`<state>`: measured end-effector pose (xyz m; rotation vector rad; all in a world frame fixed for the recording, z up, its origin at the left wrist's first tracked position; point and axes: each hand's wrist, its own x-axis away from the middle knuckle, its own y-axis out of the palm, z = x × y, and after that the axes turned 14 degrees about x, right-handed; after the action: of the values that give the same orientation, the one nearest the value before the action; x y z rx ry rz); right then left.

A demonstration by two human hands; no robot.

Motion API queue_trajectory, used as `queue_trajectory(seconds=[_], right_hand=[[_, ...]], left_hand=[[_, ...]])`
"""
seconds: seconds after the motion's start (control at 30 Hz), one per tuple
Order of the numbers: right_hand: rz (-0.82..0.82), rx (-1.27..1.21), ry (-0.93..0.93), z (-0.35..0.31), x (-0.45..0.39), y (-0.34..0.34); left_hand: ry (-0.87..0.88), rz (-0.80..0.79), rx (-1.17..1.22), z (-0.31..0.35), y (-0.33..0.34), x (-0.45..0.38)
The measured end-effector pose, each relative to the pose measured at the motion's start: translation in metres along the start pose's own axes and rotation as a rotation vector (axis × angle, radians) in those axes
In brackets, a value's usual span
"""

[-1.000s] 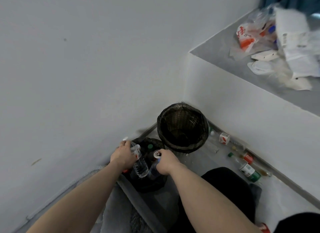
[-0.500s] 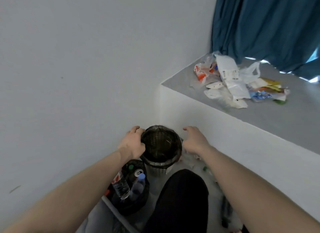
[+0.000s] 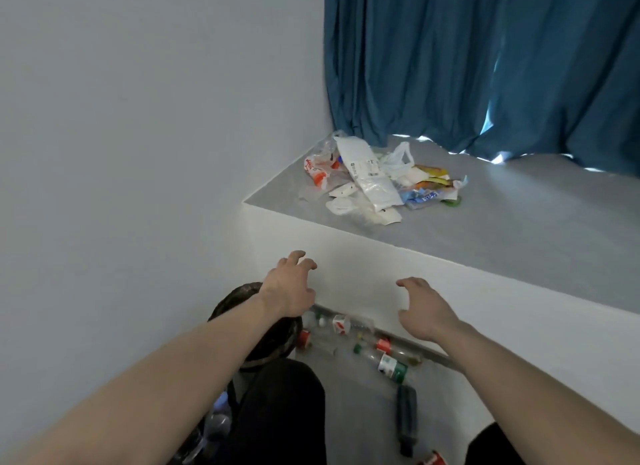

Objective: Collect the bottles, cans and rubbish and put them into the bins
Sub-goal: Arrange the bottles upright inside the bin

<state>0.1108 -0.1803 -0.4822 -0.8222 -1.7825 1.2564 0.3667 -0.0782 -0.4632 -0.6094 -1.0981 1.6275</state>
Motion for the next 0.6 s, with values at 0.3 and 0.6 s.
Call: queue_trajectory(seconds=[0.3, 0.6], right_hand=[[-0.173, -0.042, 0.21, 0.11, 0.011, 0.067], [-0.385, -0.077, 0.306, 0.17, -0.022, 0.162]], left_hand=[[0.051, -0.277, -0.019, 0.046, 0.11, -0.033], [-0.029, -0.555, -0.121, 0.041, 0.234, -0.087]])
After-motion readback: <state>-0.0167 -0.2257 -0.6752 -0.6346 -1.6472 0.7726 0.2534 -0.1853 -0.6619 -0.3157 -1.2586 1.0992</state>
